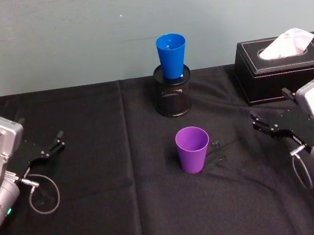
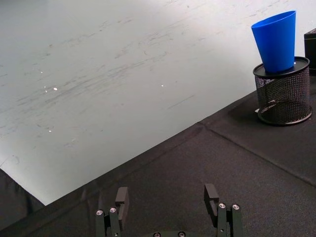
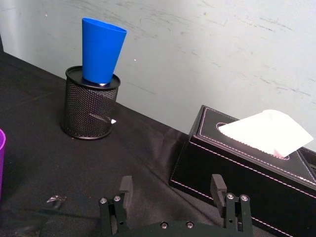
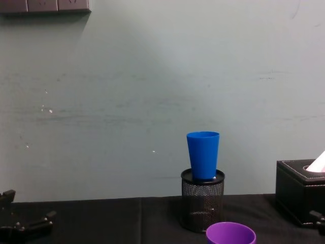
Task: Pick up one cup with a gripper and tap it against the other cup.
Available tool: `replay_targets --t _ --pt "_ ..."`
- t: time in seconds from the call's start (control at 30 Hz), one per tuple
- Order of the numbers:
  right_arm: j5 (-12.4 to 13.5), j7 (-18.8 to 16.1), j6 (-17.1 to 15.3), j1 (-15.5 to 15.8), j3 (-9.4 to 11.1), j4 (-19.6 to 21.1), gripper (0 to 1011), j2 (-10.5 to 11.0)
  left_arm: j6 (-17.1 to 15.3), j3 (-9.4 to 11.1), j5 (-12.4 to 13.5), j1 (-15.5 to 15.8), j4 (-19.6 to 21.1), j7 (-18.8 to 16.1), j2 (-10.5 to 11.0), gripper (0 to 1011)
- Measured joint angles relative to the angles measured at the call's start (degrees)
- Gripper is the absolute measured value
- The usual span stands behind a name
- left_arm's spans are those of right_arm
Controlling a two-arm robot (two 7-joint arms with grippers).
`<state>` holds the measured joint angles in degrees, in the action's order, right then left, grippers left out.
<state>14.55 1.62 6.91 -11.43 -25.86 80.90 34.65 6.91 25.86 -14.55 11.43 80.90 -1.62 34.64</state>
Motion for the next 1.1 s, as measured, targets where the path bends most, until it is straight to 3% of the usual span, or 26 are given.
replay_targets --t 0.3,0.6,0.77,1.1 --pt "0.00 -0.02 0.00 0.00 0.01 0.00 1000 0.00 0.00 0.00 0.00 0.00 0.00 0.00 0.00 1000" --pt "-0.09 -3.19 -0.49 1.14 1.53 2.52 1000 1.37 0.00 0.00 0.00 0.00 0.00 0.00 0.00 1000" --pt "1.04 -8.47 -0.80 0.98 1.54 3.24 1000 2.68 0.00 0.00 0.00 0.00 0.00 0.00 0.00 1000" --pt "4.69 -23.06 0.66 -0.42 0.21 2.70 1000 4.47 0.00 0.00 0.00 0.00 0.00 0.00 0.00 1000"
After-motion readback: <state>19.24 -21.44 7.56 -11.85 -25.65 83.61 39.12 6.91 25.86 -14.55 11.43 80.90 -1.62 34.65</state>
